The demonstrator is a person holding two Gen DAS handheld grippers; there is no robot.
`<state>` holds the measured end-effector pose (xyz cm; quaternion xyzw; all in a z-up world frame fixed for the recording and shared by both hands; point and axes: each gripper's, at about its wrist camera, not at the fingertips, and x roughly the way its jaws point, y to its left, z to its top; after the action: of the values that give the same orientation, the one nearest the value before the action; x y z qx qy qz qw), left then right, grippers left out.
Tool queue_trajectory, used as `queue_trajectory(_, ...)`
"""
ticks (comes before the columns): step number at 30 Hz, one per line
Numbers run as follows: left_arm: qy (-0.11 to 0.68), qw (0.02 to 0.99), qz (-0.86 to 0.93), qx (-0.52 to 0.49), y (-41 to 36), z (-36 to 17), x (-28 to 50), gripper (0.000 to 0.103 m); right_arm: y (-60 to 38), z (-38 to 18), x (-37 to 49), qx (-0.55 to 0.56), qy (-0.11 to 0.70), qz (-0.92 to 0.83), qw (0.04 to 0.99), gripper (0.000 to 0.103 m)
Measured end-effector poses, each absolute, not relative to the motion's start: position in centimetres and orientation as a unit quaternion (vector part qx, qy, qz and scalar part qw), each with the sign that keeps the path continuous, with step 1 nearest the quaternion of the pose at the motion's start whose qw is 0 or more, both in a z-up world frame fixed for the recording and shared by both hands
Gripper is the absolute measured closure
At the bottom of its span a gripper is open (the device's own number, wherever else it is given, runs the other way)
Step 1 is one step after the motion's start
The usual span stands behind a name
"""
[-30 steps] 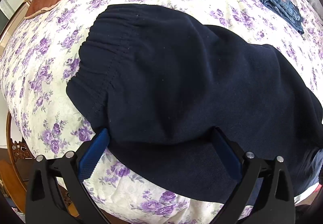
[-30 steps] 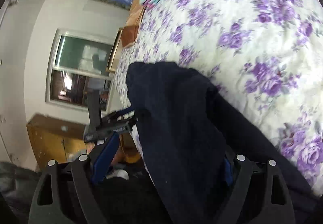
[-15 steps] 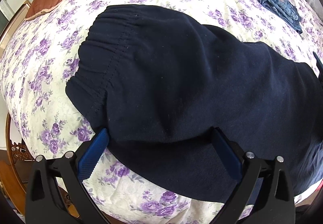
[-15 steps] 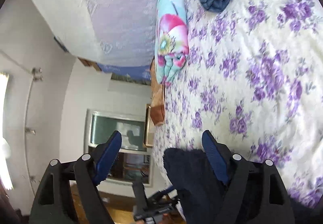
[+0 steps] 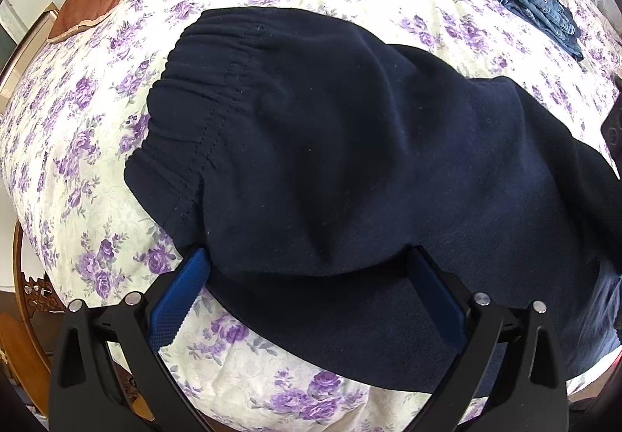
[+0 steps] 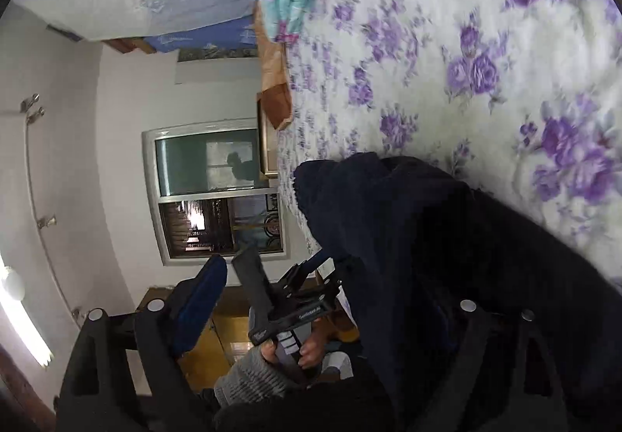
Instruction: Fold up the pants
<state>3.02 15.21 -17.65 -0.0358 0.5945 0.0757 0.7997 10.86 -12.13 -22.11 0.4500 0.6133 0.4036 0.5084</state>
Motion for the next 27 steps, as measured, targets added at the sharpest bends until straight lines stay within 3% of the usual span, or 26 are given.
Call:
queue_trajectory(4, 0.589, 0.804, 0.075, -0.033, 14.8, -17.8, 2.6, 0.004, -15.2, -22.5, 12.6, 0.553, 0.521, 0.342, 0.553, 0.022)
queue_trajectory(14, 0.583, 0.809, 0.069, -0.034, 15.0, -17.9, 2.1, 0.004, -15.2, -20.6, 13.7, 0.480, 0.510, 0.377, 0.606, 0.043)
queue_trajectory(16, 0.583, 0.809, 0.067, -0.033, 15.0, -17.9, 2.1, 0.004, -14.7, -20.8, 14.0, 0.434, 0.526, 0.359, 0.637, 0.055)
queue_trajectory(18, 0.582, 0.810, 0.061, -0.033, 15.2, -17.7, 2.1, 0.004, -14.6, -22.0, 14.6, 0.374, 0.561, 0.310, 0.671, 0.095)
queue_trajectory(23, 0.572, 0.817, 0.051, -0.052, 16.5, -15.4, 1.5, 0.005, -14.6, -20.9, 14.2, 0.275, 0.569, 0.313, 0.709, 0.093)
queue_trajectory(25, 0.551, 0.831, 0.054, -0.059, 17.3, -13.6, 1.2, 0.005, -16.7, -20.5, 14.9, 0.289, 0.568, 0.302, 0.710, 0.085)
queue_trajectory(27, 0.529, 0.845, 0.047, -0.062, 17.8, -12.0, 1.6, 0.005, -20.0, -19.1, 15.2, 0.308, 0.549, 0.244, 0.738, 0.084)
